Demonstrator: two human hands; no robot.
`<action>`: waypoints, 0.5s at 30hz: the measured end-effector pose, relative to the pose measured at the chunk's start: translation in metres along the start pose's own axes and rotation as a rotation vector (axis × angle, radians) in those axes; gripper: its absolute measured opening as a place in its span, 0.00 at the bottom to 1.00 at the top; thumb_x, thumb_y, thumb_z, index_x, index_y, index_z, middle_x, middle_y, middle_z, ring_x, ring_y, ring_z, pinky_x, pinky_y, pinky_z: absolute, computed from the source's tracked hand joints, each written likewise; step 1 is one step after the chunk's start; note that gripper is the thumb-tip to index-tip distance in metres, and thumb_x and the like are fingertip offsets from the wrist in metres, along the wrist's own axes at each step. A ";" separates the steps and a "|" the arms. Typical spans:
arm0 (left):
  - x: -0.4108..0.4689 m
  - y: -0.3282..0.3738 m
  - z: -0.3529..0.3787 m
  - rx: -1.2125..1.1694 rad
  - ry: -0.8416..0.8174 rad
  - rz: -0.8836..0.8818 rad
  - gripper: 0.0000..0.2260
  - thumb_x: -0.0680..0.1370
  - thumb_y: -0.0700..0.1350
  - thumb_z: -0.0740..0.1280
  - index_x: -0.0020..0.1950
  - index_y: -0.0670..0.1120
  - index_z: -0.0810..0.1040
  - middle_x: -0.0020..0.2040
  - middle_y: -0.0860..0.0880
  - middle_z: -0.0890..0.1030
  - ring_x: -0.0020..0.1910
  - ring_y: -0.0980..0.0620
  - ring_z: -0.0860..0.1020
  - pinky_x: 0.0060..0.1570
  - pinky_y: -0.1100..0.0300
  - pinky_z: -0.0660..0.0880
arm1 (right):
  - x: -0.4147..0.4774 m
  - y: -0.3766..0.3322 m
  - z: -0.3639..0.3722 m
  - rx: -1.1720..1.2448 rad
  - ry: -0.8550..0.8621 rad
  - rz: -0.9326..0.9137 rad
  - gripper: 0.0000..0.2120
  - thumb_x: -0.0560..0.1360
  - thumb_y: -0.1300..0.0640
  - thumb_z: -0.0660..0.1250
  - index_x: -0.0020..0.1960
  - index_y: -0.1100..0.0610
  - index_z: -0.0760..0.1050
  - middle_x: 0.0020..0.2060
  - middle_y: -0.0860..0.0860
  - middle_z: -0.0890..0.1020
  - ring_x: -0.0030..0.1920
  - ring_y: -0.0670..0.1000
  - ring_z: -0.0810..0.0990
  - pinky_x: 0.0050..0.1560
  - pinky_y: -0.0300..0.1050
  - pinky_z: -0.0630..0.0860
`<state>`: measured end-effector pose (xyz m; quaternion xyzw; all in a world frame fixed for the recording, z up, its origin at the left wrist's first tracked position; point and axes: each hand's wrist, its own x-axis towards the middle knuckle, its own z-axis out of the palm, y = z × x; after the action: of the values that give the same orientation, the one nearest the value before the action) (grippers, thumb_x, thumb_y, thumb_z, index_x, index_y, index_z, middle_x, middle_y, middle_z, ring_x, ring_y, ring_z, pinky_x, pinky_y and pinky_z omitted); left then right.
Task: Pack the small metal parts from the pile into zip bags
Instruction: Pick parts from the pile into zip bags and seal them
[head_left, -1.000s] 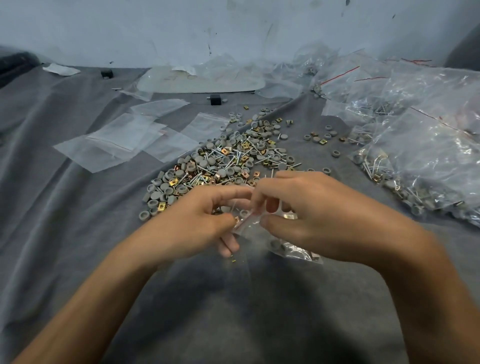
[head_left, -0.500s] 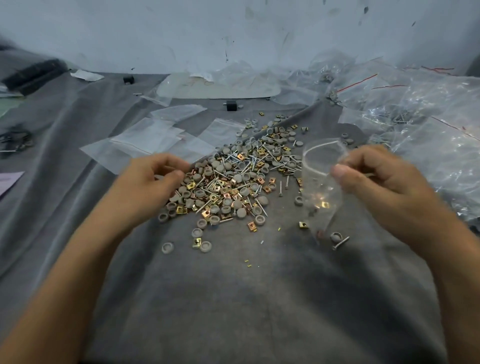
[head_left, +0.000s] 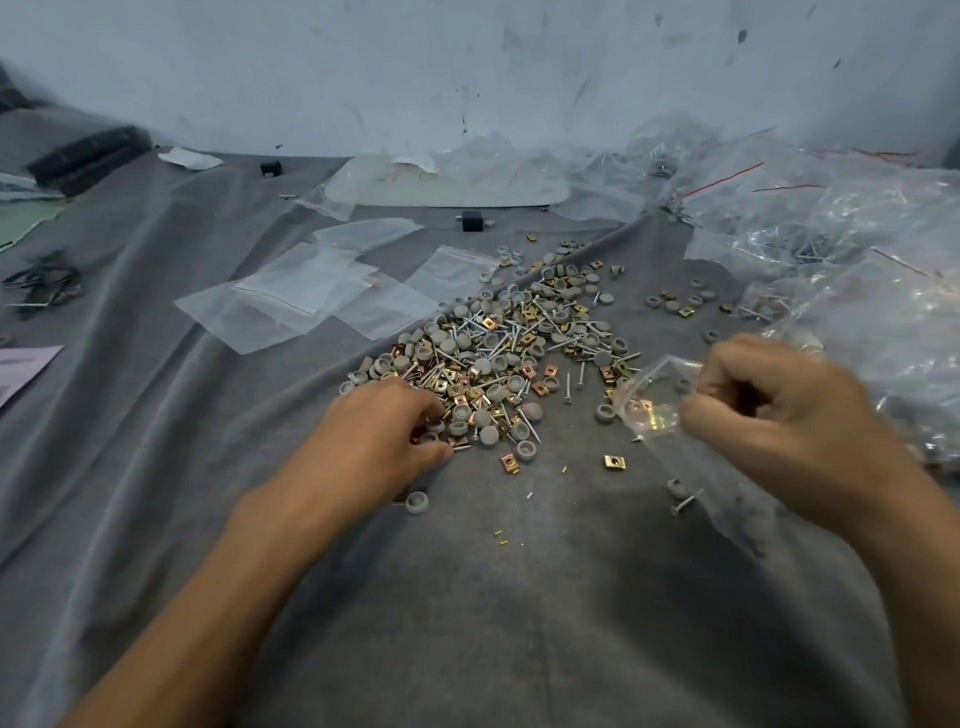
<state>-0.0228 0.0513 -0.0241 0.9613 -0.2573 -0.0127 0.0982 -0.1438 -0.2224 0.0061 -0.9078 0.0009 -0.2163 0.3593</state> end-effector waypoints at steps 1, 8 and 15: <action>0.000 0.000 0.001 0.004 0.017 0.003 0.13 0.76 0.57 0.71 0.58 0.54 0.81 0.55 0.54 0.80 0.54 0.52 0.77 0.44 0.57 0.67 | 0.000 -0.003 0.004 0.011 -0.033 -0.009 0.15 0.70 0.57 0.72 0.31 0.59 0.68 0.30 0.53 0.72 0.32 0.54 0.69 0.36 0.49 0.66; 0.002 -0.006 0.003 -0.139 0.058 -0.031 0.02 0.75 0.48 0.72 0.46 0.56 0.82 0.40 0.61 0.79 0.45 0.59 0.77 0.37 0.65 0.67 | -0.003 -0.014 0.029 -0.045 -0.102 -0.087 0.11 0.67 0.53 0.67 0.31 0.55 0.68 0.31 0.49 0.72 0.32 0.48 0.70 0.34 0.41 0.65; 0.000 0.001 -0.004 -0.475 0.184 0.024 0.02 0.77 0.51 0.72 0.47 0.59 0.83 0.39 0.61 0.82 0.39 0.63 0.80 0.41 0.66 0.74 | -0.004 -0.016 0.045 -0.036 -0.143 -0.142 0.13 0.71 0.48 0.69 0.33 0.47 0.68 0.33 0.43 0.72 0.37 0.47 0.74 0.37 0.36 0.65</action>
<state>-0.0230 0.0510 -0.0198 0.9052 -0.2486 0.0159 0.3442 -0.1328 -0.1806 -0.0140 -0.9249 -0.0851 -0.1760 0.3260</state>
